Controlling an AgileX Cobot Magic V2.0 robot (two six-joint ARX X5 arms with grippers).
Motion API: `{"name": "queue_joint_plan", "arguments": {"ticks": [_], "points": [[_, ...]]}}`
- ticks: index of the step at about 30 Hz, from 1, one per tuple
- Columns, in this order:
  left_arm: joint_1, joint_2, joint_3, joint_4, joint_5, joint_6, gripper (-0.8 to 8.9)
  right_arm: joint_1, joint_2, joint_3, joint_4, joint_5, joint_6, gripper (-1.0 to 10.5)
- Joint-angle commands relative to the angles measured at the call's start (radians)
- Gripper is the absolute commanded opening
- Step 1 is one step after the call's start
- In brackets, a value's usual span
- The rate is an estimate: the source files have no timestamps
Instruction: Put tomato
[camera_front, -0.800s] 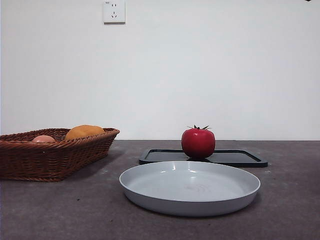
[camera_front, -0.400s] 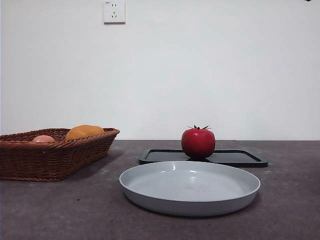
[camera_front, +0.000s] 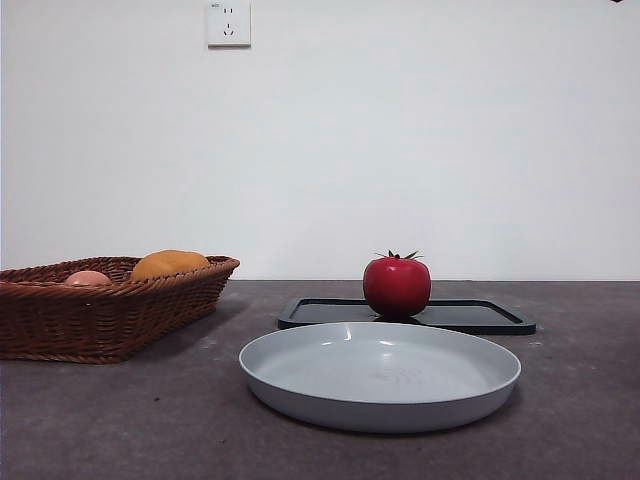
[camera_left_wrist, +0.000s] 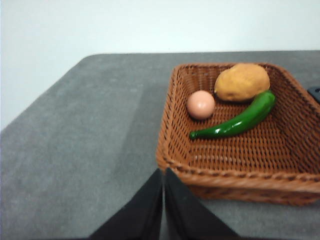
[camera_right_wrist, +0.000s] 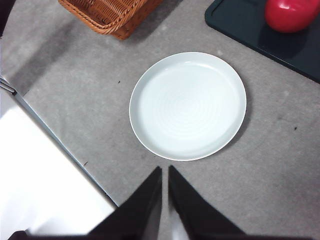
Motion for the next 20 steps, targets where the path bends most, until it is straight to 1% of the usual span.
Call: {"name": "queue_joint_plan", "arguments": {"ticks": [1,5,20], "points": [[0.001,-0.001,-0.021,-0.015,-0.003,-0.028,0.07,0.005,0.005,0.007,0.004,-0.002,0.007,0.1],[0.001,-0.001,-0.021,-0.014,-0.002,-0.06,0.07,0.005,0.005,0.007,0.004,-0.002,0.007,0.1],[0.001,-0.001,-0.021,-0.014,-0.002,-0.059,0.07,0.005,0.005,0.007,0.004,-0.002,0.007,0.1]]}}
